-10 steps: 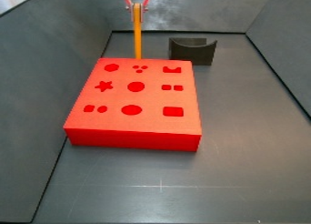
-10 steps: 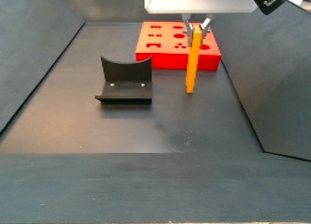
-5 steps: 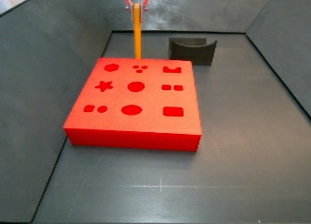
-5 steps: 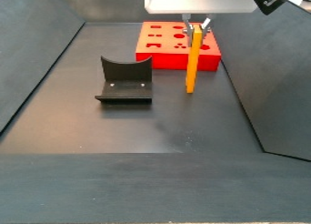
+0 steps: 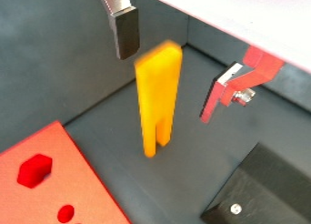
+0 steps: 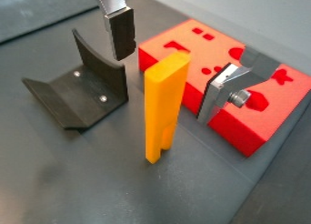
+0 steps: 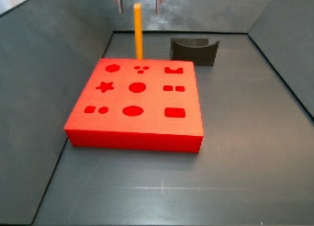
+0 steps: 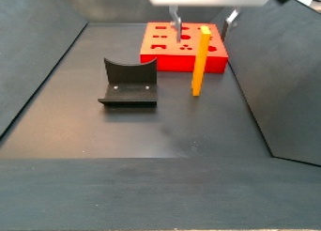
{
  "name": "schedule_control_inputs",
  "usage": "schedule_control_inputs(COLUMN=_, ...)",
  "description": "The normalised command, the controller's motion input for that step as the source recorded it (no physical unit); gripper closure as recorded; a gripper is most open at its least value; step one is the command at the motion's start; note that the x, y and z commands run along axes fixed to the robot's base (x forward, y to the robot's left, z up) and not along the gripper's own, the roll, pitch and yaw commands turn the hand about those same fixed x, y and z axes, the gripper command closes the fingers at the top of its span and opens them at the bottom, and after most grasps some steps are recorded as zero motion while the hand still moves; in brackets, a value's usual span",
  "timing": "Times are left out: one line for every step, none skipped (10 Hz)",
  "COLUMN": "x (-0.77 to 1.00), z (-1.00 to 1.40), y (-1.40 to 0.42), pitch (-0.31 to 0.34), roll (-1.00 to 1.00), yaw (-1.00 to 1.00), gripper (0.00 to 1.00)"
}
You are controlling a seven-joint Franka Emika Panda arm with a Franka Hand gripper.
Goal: Pick up the square-circle object. Move up. Rotate the square-circle object. Move to above the board. Insert the square-circle object.
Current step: Rotate the square-circle object.
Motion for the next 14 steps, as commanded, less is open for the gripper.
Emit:
schedule_control_inputs(x=-0.02, z=0.78, y=0.07, pitch=0.029, roll=0.05, yaw=-0.02, gripper=0.0)
schedule_control_inputs(x=-0.01, z=0.6, y=0.05, pitch=0.042, roll=0.04, yaw=-0.02, gripper=0.0)
schedule_control_inputs(x=0.0, z=0.34, y=0.04, pitch=0.068, roll=0.03, yaw=-0.03, gripper=0.0)
schedule_control_inputs(x=0.0, z=0.0, y=0.0, pitch=0.013, roll=0.0, yaw=-1.0, gripper=0.0)
schedule_control_inputs(x=0.02, z=-0.13, y=0.0, pitch=0.012, roll=0.0, yaw=-1.0, gripper=0.0)
schedule_control_inputs(x=0.03, z=-0.1, y=0.0, pitch=0.011, roll=0.0, yaw=-1.0, gripper=0.0)
schedule_control_inputs(x=0.03, z=-0.05, y=0.01, pitch=0.008, roll=0.0, yaw=-1.0, gripper=0.0)
schedule_control_inputs(x=0.03, z=-0.04, y=0.01, pitch=0.008, roll=0.0, yaw=-1.0, gripper=0.0)
schedule_control_inputs(x=0.03, z=-0.04, y=0.01, pitch=0.008, roll=0.0, yaw=-1.0, gripper=0.0)
schedule_control_inputs(x=0.03, z=-0.03, y=0.01, pitch=0.008, roll=0.0, yaw=-1.0, gripper=0.0)
schedule_control_inputs(x=0.03, z=-0.03, y=0.01, pitch=0.008, roll=0.0, yaw=-1.0, gripper=0.0)
schedule_control_inputs(x=0.03, z=-0.03, y=0.01, pitch=0.009, roll=0.01, yaw=-1.0, gripper=0.0)
schedule_control_inputs(x=0.03, z=-0.03, y=0.01, pitch=0.009, roll=0.01, yaw=-1.0, gripper=0.0)
schedule_control_inputs(x=0.03, z=-0.03, y=0.01, pitch=0.01, roll=0.01, yaw=-1.0, gripper=0.0)
